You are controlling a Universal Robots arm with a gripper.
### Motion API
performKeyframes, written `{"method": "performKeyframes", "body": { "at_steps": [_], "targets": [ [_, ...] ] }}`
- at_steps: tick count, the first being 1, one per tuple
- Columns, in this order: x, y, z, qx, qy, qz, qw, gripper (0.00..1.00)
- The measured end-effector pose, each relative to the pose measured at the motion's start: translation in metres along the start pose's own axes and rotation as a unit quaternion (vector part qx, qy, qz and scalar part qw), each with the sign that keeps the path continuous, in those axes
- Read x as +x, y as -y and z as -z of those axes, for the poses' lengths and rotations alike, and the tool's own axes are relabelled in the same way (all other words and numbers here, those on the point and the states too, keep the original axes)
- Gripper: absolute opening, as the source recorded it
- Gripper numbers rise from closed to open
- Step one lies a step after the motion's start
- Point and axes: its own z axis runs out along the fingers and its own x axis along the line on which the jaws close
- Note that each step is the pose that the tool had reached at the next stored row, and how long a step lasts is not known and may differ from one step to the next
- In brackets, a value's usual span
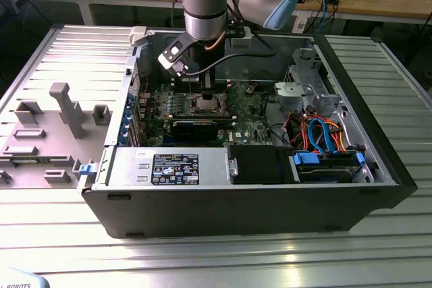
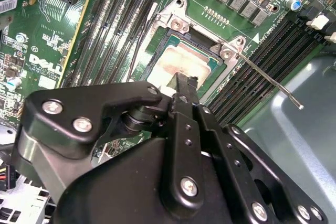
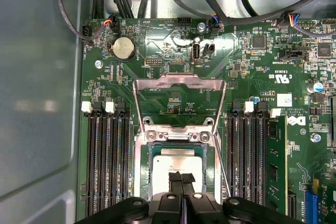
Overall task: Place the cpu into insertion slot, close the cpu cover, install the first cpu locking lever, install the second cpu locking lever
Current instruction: 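Place the cpu into insertion slot, then close the cpu cover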
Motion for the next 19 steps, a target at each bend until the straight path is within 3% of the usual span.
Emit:
{"method": "performKeyframes", "body": {
  "at_steps": [17,18,19],
  "targets": [
    [0.0000,0.0000,0.0000,0.0000,-0.0001,0.000,1.00000,0.11],
    [0.0000,-0.0001,0.0000,0.0003,-0.0002,0.000,1.00000,0.11],
    [-0.0001,-0.0010,0.0000,0.0029,-0.0002,0.000,1.00000,0.11]
  ]
}}
